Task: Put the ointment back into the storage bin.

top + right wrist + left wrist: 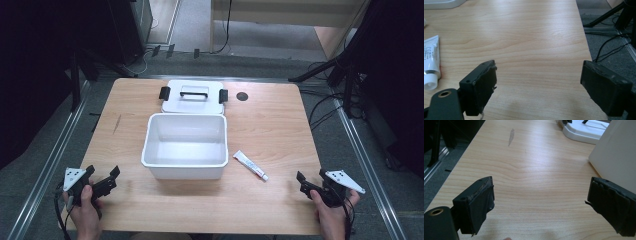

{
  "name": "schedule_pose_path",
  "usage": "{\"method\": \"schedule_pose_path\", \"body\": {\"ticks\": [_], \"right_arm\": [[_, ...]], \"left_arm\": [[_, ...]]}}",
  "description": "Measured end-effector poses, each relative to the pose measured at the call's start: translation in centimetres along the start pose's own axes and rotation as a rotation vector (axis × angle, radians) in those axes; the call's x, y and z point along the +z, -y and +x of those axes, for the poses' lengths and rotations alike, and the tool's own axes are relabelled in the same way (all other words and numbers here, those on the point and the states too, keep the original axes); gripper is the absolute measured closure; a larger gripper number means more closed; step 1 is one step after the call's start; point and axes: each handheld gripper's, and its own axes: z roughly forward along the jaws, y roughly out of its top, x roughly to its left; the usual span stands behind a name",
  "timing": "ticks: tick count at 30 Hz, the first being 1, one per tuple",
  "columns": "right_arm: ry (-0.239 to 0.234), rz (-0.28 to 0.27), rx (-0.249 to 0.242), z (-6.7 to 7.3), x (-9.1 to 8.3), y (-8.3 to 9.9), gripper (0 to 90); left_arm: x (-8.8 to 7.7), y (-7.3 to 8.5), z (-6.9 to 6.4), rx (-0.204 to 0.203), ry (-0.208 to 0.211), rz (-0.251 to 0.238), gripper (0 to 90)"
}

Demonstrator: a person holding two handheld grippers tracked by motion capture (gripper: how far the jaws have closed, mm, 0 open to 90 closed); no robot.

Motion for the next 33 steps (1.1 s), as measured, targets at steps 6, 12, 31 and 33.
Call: {"method": "schedule_pose_path", "body": {"ticks": [6,12,31,33], "right_arm": [[-0.022,0.014,-0.026,0.3,0.0,0.0,19.6],[-0.075,0.067,-0.065,1.0,0.4,-0.4,23.3],[-0.208,0.416,-0.247,3.2,0.6,-4.7,20.0],[-0.209,0.463,-0.268,3.6,0.7,-5.2,19.6]], "left_arm": [[0.0,0.0,0.0,-0.005,0.002,-0.001,7.6],[0.0,0.0,0.0,-0.006,0.006,0.0,7.6],[0.0,0.0,-0.1,0.009,0.008,0.002,7.5],[0.0,0.0,-0.2,0.012,0.007,0.002,7.5]]}}
